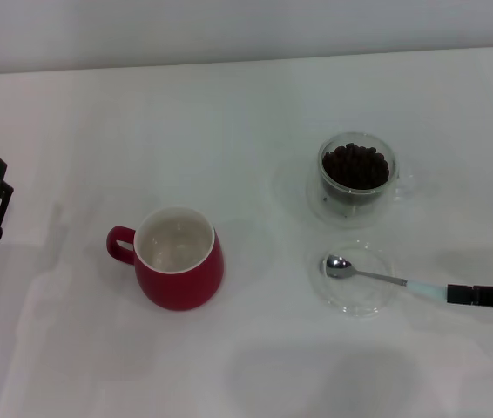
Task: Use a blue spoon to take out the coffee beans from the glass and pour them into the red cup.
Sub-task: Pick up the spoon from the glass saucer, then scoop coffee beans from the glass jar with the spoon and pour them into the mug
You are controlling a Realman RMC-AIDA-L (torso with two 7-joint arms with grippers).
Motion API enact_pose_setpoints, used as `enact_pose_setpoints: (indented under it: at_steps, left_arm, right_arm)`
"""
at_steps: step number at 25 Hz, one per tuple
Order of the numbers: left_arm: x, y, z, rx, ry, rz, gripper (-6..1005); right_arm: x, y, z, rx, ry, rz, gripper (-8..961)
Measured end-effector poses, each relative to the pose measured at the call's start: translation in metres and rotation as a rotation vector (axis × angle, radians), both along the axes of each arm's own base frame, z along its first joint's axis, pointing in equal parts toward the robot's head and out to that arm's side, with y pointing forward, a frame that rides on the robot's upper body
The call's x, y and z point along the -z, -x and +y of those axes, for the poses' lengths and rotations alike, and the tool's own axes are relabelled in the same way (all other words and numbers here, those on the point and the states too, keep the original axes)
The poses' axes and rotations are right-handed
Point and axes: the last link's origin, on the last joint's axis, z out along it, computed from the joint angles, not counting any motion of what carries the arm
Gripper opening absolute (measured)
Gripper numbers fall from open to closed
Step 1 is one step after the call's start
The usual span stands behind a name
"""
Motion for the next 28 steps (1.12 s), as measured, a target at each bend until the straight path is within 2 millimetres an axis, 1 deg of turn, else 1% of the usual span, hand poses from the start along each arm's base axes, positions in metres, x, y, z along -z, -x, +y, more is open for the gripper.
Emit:
enact_pose_setpoints:
  at_steps: [4,13,14,22,28]
  left_arm:
    - [0.000,0.000,0.000,0.000,0.000,-0.001,710]
    - [0.000,-0.001,0.000,0.003,0.000,-0.002,710]
    - [0.000,-0.001,0.000,0.003,0.000,-0.002,709]
    - [0.000,-0.001,0.000,0.003,-0.001,-0.002,709]
    - [0.000,-0.001,0.000,0.003,-0.001,-0.002,711]
  right_arm:
    - [-0.005,0.000,0.001,-0.011,0.006,-0.001,146]
    - [-0.026,0.006,0.004,-0.069,0.011,0.017,145]
    - [-0.026,0.006,0.004,-0.069,0.011,0.017,145]
    - [-0.031,0.014,0.017,-0.104,-0.009,0.027,143]
    - [-0.043,0.024,0.029,-0.153,-0.054,0.060,145]
